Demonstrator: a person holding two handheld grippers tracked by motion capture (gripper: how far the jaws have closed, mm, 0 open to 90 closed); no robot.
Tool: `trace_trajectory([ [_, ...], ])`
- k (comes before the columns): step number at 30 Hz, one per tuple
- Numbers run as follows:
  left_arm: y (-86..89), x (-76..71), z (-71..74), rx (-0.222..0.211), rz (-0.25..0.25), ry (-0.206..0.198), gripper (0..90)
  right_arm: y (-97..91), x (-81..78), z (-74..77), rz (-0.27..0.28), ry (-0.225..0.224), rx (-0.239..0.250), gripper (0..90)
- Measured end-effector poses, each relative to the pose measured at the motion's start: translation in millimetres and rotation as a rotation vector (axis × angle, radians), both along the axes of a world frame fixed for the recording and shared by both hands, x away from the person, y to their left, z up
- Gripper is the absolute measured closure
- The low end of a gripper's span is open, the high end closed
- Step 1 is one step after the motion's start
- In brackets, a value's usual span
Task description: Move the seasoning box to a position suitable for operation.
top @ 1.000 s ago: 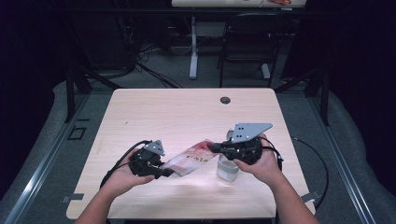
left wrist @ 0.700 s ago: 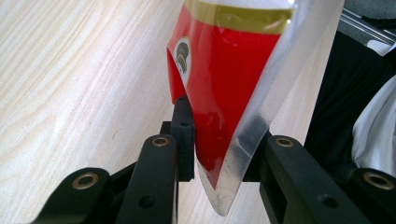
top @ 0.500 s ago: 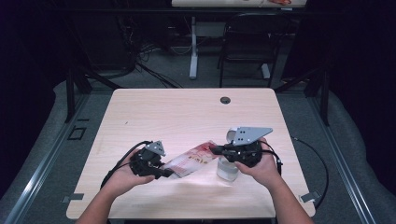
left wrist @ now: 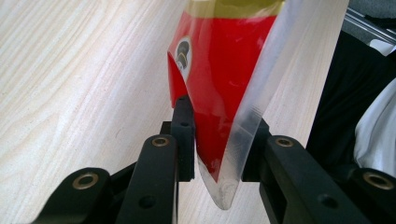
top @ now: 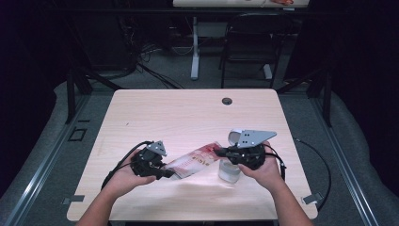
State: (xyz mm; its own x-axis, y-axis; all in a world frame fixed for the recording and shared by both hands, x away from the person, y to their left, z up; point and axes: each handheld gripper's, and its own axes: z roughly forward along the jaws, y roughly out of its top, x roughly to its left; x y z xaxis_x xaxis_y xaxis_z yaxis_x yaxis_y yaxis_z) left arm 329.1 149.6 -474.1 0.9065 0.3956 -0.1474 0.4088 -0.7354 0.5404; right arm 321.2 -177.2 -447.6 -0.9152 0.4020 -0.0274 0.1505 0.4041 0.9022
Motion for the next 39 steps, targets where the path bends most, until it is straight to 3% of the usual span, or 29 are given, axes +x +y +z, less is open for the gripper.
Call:
trace_trajectory([
  [10,3.5,-0.5,6.6,0.0,0.006,-0.006,73.6,-1.2,0.0,-2.4,-0.001,0.01,0.011,89.5],
  [17,3.8,-0.5,15.7,-0.004,0.007,-0.016,73.7,-6.2,0.8,-5.2,-0.001,0.029,0.043,89.5],
  [39,5.4,0.8,43.2,-0.026,0.005,-0.053,73.9,-15.5,0.7,-8.2,-0.032,0.044,0.066,89.4],
])
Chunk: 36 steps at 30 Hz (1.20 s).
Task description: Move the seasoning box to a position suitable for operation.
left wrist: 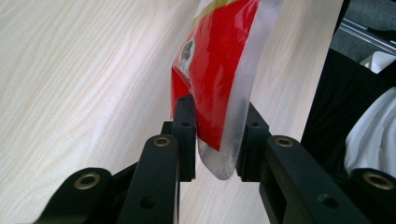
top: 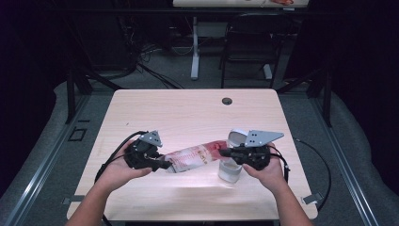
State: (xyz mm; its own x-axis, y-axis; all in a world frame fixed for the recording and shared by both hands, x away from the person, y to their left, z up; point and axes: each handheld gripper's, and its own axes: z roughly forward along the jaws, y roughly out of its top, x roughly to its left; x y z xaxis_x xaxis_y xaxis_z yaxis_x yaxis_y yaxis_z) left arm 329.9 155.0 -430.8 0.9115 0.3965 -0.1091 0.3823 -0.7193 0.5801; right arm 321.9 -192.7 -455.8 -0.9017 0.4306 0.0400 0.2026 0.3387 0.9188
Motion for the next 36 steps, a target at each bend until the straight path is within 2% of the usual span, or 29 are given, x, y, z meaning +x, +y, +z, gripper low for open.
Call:
trace_trajectory([
  [9,-0.6,1.5,7.6,0.004,-0.002,-0.009,74.0,-1.8,-0.2,-0.1,-0.003,-0.001,-0.005,89.4],
  [13,-0.3,1.5,10.8,0.006,0.001,-0.017,74.0,-2.1,-0.2,-2.5,-0.005,0.007,0.007,89.4],
  [15,-0.1,1.4,12.3,0.006,0.003,-0.02,74.1,-1.2,-0.2,-4.2,-0.007,0.008,-0.004,89.3],
  [36,-2.8,3.0,29.6,-0.016,-0.004,-0.049,74.4,-5.4,0.2,-8.5,-0.02,0.024,-0.011,89.0],
])
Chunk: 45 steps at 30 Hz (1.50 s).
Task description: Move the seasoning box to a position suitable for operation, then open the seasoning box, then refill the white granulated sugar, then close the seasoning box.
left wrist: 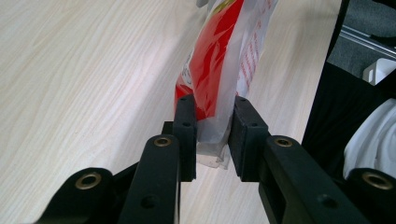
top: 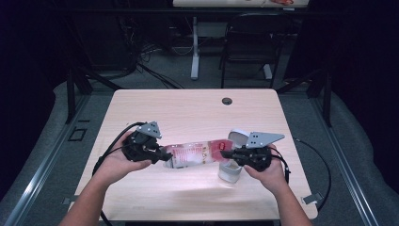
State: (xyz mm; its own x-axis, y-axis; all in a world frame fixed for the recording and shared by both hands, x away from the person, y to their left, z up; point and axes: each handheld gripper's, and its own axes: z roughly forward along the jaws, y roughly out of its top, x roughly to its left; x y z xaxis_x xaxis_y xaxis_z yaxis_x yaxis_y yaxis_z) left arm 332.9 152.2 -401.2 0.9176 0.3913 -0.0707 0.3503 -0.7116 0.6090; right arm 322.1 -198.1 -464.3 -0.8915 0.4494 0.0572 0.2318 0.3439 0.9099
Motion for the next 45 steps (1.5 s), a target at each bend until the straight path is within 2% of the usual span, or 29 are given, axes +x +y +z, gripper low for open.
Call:
trace_trajectory([
  [12,-4.2,3.4,10.1,-0.015,-0.004,-0.016,74.9,-3.9,1.2,-2.3,-0.012,0.014,0.02,89.0],
  [29,-7.5,6.2,17.7,-0.029,-0.003,-0.027,75.5,-5.3,1.9,-2.1,-0.039,0.002,0.007,88.9],
  [33,-10.0,7.2,20.6,-0.032,-0.004,-0.037,75.8,-6.3,2.3,-1.4,-0.066,-0.01,0.016,89.0],
  [45,-17.0,10.2,27.2,-0.035,-0.014,-0.047,76.0,-12.5,3.0,-0.7,-0.078,-0.003,0.026,88.9],
])
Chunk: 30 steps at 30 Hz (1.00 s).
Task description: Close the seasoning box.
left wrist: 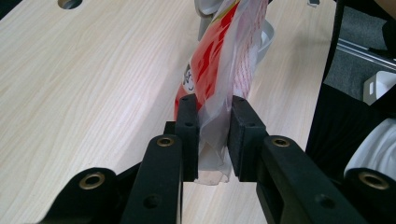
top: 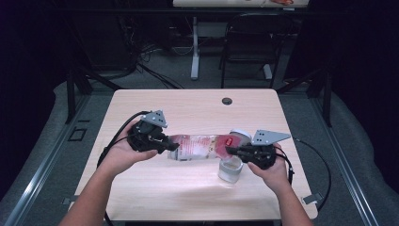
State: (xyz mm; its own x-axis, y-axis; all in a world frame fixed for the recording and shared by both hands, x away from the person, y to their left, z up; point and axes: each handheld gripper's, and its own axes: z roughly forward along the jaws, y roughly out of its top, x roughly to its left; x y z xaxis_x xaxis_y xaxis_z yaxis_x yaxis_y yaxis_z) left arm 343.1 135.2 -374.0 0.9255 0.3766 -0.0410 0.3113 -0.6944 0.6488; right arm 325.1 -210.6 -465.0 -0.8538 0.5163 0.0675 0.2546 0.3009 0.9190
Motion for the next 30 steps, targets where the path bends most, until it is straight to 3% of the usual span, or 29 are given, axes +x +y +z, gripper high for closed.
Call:
trace_trajectory([
  [30,-8.6,3.3,9.8,-0.019,-0.003,-0.014,76.4,-6.3,3.2,-4.3,-0.007,0.012,0.018,87.1],
])
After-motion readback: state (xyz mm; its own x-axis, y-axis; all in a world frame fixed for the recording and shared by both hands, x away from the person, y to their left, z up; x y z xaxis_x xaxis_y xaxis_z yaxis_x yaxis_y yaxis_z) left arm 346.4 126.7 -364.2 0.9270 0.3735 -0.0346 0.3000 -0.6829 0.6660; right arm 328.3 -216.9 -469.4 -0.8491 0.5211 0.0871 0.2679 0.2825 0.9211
